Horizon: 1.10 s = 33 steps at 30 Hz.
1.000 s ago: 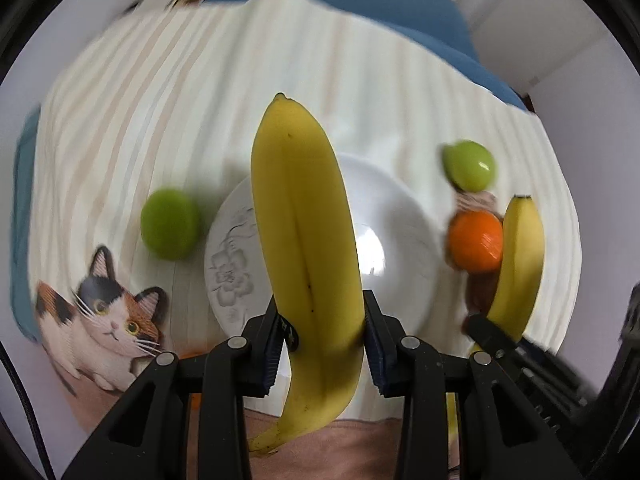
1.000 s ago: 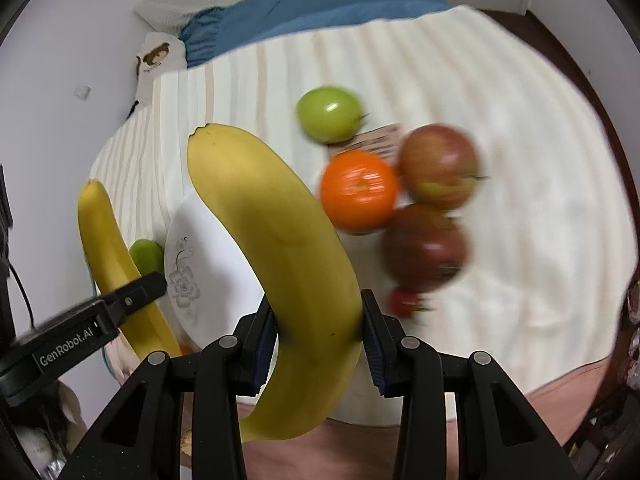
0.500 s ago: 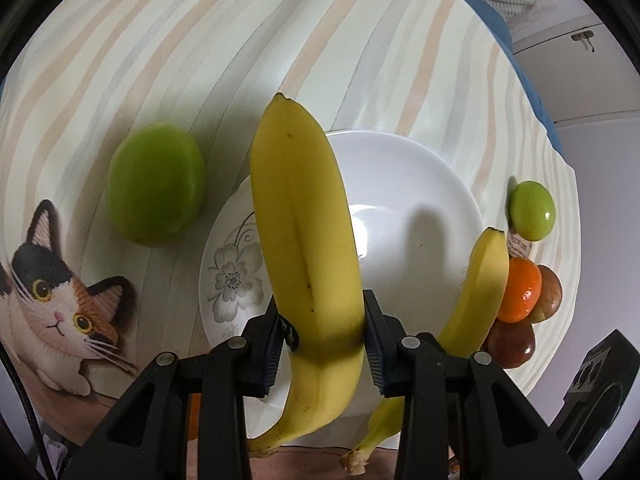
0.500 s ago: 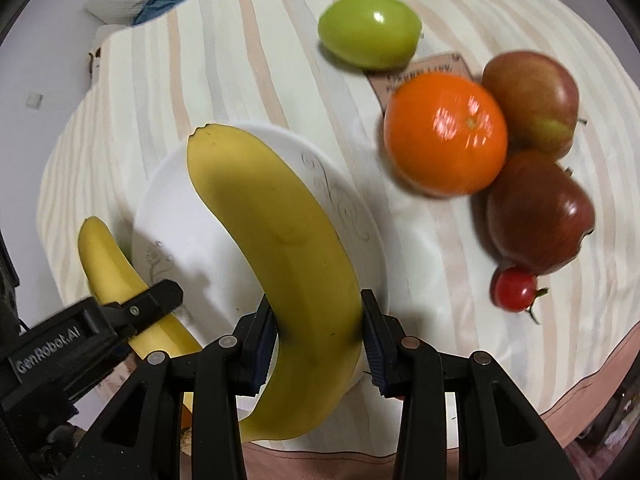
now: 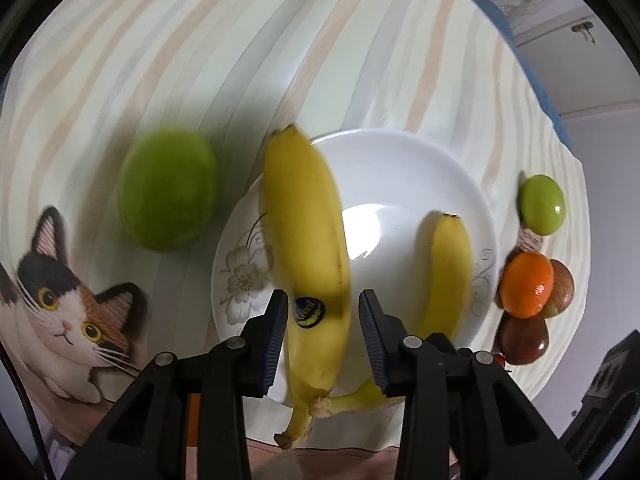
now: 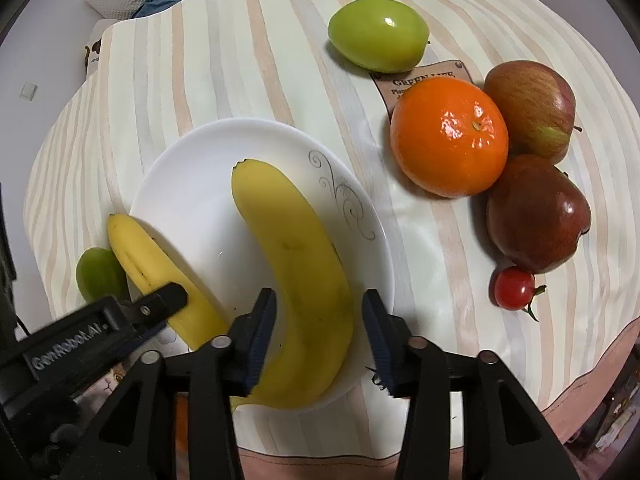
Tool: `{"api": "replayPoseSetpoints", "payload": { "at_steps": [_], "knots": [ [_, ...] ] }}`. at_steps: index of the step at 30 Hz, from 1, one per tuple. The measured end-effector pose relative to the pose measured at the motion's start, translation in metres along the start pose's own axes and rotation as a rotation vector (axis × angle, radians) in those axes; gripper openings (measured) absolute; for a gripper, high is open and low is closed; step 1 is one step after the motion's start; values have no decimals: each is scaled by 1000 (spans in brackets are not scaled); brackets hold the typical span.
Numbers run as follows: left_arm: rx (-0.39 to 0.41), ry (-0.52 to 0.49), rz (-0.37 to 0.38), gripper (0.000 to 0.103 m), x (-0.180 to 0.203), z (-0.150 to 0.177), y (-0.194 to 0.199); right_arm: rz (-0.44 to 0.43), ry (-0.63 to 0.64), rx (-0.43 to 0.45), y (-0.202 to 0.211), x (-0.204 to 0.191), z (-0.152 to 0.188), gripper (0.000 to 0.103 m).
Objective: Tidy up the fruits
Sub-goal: 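Carry both bananas onto the white plate and open both tools, then lift both tools away from the plate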
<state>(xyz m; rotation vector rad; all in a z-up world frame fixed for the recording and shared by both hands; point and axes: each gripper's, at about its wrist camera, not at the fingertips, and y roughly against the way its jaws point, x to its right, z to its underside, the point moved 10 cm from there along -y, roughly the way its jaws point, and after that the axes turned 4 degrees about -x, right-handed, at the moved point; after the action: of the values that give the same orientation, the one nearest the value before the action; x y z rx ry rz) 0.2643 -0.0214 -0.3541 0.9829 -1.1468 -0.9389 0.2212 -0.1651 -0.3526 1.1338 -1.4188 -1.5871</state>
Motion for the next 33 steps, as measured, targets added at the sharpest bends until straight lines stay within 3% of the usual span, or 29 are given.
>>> {"api": "replayPoseSetpoints", "payload": {
  "at_steps": [4, 5, 6, 9, 15, 27, 28, 33],
  "knots": [
    [53, -52, -40, 50, 5, -4, 30, 4, 18, -1, 7, 2, 5, 70],
    [64, -66, -57, 58, 6, -6, 36, 3, 26, 0, 10, -4, 9, 72],
    [77, -85, -82, 72, 5, -6, 44, 5, 44, 5, 15, -4, 12, 78],
    [138, -151, -167, 84, 2, -3, 70, 21, 108, 24, 33, -1, 26, 91],
    [219, -242, -268, 95, -3, 11, 101, 68, 240, 83, 63, -3, 47, 96],
    [348, -293, -265, 95, -2, 57, 164, 22, 310, 182, 130, 2, 87, 98],
    [359, -295, -263, 95, 2, 58, 153, 17, 314, 200, 139, 0, 89, 98],
    [412, -308, -245, 95, 14, 82, 170, -15, 323, 268, 178, -4, 96, 98]
  ]
}}
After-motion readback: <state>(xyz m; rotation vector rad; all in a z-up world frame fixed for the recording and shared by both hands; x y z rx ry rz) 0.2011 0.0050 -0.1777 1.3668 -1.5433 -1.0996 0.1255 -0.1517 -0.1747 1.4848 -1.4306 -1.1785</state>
